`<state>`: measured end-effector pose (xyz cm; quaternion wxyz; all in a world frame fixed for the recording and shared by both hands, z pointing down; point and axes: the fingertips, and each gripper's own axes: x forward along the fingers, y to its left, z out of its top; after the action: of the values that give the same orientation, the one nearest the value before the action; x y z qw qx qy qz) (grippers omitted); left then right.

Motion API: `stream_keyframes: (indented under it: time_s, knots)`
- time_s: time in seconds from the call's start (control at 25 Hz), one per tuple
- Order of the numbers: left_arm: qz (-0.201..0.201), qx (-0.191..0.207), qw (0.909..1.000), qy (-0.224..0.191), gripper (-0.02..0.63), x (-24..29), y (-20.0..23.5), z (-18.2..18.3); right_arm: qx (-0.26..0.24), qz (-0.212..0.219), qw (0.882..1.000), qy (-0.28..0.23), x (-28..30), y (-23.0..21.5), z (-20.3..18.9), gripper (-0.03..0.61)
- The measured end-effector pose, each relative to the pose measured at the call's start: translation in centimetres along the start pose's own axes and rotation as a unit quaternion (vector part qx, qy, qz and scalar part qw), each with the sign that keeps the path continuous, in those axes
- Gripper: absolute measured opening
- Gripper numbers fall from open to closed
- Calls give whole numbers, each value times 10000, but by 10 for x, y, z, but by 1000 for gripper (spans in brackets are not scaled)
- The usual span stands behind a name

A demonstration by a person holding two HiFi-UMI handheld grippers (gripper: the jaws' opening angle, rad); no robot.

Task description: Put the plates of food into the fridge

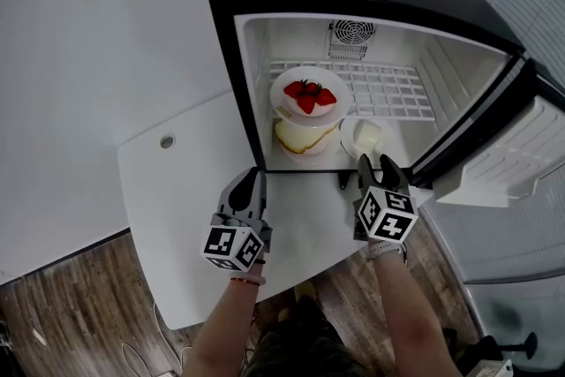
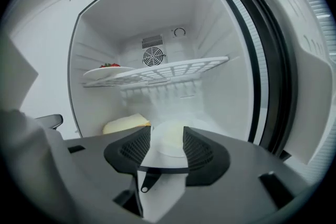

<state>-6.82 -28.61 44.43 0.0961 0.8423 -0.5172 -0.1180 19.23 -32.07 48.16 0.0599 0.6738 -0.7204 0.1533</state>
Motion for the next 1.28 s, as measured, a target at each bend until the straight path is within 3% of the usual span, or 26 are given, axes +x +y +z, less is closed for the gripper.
stream_keyframes:
  time_s: [0.2,0.44,0.88,1.12,1.28]
  knots:
    - [-26,30,10000,34,15,-9,-5,4,-373,255,9990,-60,-21,20,4,183]
    - [-234,167,9995,111,15,-25,-19,14,-637,594,9959,-229,-55,47,14,13]
    - [-564,184,9979,239,15,-74,-51,26,-626,1434,9872,-297,-134,96,19,8]
    - [-690,180,9972,233,15,-98,-69,33,-530,1680,9840,-274,-173,110,13,6]
    - [-823,205,9960,266,15,-113,-84,33,-778,1727,9816,-264,-196,112,3,6]
